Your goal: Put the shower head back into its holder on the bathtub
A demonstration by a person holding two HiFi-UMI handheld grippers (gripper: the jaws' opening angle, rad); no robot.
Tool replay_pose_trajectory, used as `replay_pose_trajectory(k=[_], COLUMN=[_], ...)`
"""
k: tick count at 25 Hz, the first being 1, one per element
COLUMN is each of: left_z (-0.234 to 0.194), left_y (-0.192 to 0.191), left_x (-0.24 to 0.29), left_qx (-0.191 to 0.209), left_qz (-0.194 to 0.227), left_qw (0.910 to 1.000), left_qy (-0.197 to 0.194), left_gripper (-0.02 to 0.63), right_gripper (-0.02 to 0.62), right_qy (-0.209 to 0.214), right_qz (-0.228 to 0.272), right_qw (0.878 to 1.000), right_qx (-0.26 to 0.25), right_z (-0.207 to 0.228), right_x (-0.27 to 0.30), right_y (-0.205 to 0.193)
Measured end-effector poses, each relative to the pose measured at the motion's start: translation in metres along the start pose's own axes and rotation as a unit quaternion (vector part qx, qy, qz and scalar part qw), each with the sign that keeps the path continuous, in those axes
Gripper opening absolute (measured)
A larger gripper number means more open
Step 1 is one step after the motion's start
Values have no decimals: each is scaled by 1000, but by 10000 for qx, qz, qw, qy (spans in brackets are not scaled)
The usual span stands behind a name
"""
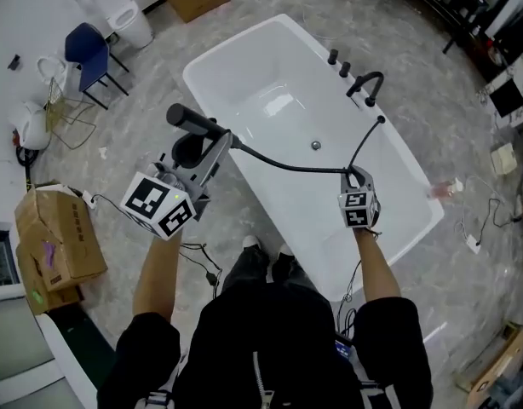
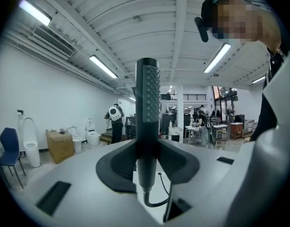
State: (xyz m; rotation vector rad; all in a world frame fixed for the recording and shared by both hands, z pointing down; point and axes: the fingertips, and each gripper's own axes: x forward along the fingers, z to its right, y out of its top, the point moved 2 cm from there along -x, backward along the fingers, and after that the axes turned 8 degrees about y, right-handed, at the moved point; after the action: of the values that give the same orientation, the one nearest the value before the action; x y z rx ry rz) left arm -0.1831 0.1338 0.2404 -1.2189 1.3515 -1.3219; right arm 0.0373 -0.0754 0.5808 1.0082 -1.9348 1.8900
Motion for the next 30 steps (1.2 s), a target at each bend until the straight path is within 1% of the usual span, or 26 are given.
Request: replay_pose_trajectory(k=[6,12,16,19,22,26,30], left_z=[16,15,11,9,8,12,17], left_y=[-9,-28,-38,-46,-48,-48,-39], left_x=[65,146,200,236,267,296,318], left_qx=[2,42,80,47,51,43,62], left_qz=[-78,-225,-365,-492,-525,-554,-501], left_qw=[9973,9872,9772,9664,9562,9439,9352], left_qy=[-727,-1579,-2089,-2523,-2881,-3255,-3504], left_gripper=[150,152,150,150,150,150,150], right_gripper=[70,70,71,71,71,71,71], right_qy=[-576,-1237,-1684,-2014,-2285,-2574,-2793], right_qz=[271,400,461,474,486,506,571], right_qw=[9976,9897,9824,9755,9690,9616,9565], right_qx=[284,593,658,744,800,805,628], right_z=[46,91,121,137,152,172,197], right_x=[-31,-42,-46,-49,-49,-52,-60], right_y=[21,45,72,90,107,128,157])
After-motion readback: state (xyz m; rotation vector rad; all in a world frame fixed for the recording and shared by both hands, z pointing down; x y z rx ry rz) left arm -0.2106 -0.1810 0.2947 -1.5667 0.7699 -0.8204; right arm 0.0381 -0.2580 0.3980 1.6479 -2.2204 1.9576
